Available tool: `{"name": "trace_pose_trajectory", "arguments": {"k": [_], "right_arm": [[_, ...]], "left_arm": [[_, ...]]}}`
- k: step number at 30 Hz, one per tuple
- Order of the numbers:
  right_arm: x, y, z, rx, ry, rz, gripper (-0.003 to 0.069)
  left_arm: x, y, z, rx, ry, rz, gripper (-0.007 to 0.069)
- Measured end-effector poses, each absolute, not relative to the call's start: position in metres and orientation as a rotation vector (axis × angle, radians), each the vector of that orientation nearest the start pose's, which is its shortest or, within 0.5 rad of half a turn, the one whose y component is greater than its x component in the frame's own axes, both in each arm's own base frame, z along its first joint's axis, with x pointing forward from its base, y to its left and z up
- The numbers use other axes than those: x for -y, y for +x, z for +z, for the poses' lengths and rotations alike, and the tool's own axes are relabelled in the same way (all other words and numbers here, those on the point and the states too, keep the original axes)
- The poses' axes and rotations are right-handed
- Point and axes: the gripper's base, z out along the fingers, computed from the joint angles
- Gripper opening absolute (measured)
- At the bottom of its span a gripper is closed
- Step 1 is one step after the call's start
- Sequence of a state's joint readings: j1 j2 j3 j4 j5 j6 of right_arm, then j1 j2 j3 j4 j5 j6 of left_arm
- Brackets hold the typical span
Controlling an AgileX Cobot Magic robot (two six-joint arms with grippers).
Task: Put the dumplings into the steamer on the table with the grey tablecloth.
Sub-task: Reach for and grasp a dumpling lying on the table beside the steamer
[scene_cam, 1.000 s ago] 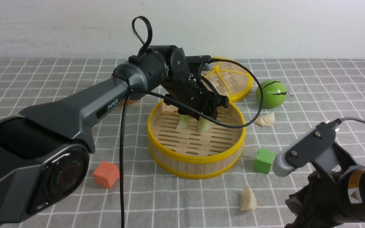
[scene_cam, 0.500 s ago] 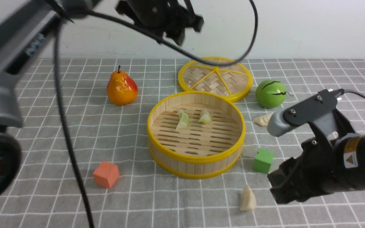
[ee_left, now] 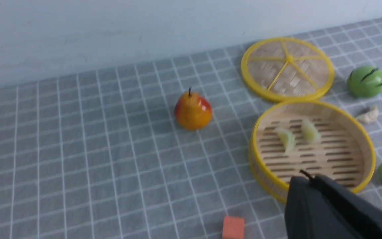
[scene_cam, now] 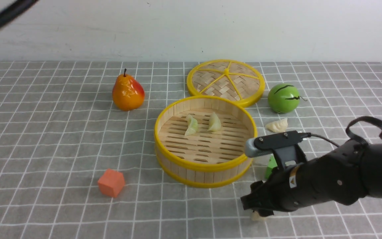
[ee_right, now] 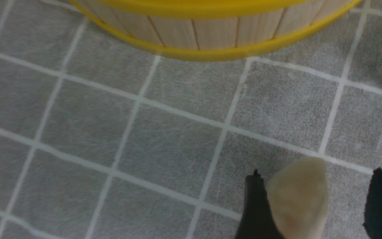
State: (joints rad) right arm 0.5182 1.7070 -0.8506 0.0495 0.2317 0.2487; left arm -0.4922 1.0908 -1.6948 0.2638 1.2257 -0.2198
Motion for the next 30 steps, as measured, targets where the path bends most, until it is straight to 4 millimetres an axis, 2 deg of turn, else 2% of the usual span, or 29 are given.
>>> {"name": "trace_pose_trajectory", "arguments": {"k": [1, 2, 4, 7, 9, 12, 15, 18, 21, 23, 26, 30], "right_arm": [[-0.16, 0.28, 0.153, -2.611, -0.292, 0.303, 0.0387], [-0.16, 0.281, 0.153, -2.609, -0.295, 0.302, 0.0366], [-0.161, 0.281, 0.152, -2.623, -0.296, 0.297, 0.0293], [-0.16, 0.279, 0.158, -2.651, -0.296, 0.291, 0.0195], [-0.158, 0.276, 0.17, -2.682, -0.336, 0.272, 0.0169], [-0.159, 0.276, 0.195, -2.669, -0.379, 0.272, 0.016], [-0.167, 0.285, 0.24, -2.556, -0.422, 0.32, 0.0021], [-0.174, 0.296, 0.269, -2.465, -0.446, 0.351, -0.0016], [-0.187, 0.314, 0.288, -2.396, -0.442, 0.4, -0.0018], [-0.198, 0.331, 0.292, -2.363, -0.462, 0.409, -0.0018], [-0.212, 0.352, 0.287, -2.373, -0.542, 0.377, -0.0018], [-0.212, 0.354, 0.283, -2.462, -0.627, 0.304, -0.0016]], "left_arm": [[0.044, 0.128, 0.503, -2.036, 0.198, -0.148, -0.0013], [0.04, 0.121, 0.496, -2.003, 0.192, -0.164, -0.0013], [0.027, 0.094, 0.456, -1.942, 0.19, -0.2, -0.0013], [0.019, 0.076, 0.411, -1.936, 0.165, -0.241, -0.0013], [0.015, 0.067, 0.377, -1.985, 0.131, -0.263, -0.0013], [0.009, 0.056, 0.339, -2.033, 0.11, -0.264, -0.0013], [0.003, 0.047, 0.302, -2.058, 0.113, -0.231, -0.0013], [-0.001, 0.044, 0.281, -2.069, 0.112, -0.208, -0.0013], [0.001, 0.046, 0.274, -2.041, 0.11, -0.232, -0.0013], [0.004, 0.048, 0.273, -2.014, 0.117, -0.249, -0.0012], [0.004, 0.049, 0.273, -2.004, 0.118, -0.256, -0.0012], [0.005, 0.049, 0.273, -2.0, 0.119, -0.256, -0.0011]]}}
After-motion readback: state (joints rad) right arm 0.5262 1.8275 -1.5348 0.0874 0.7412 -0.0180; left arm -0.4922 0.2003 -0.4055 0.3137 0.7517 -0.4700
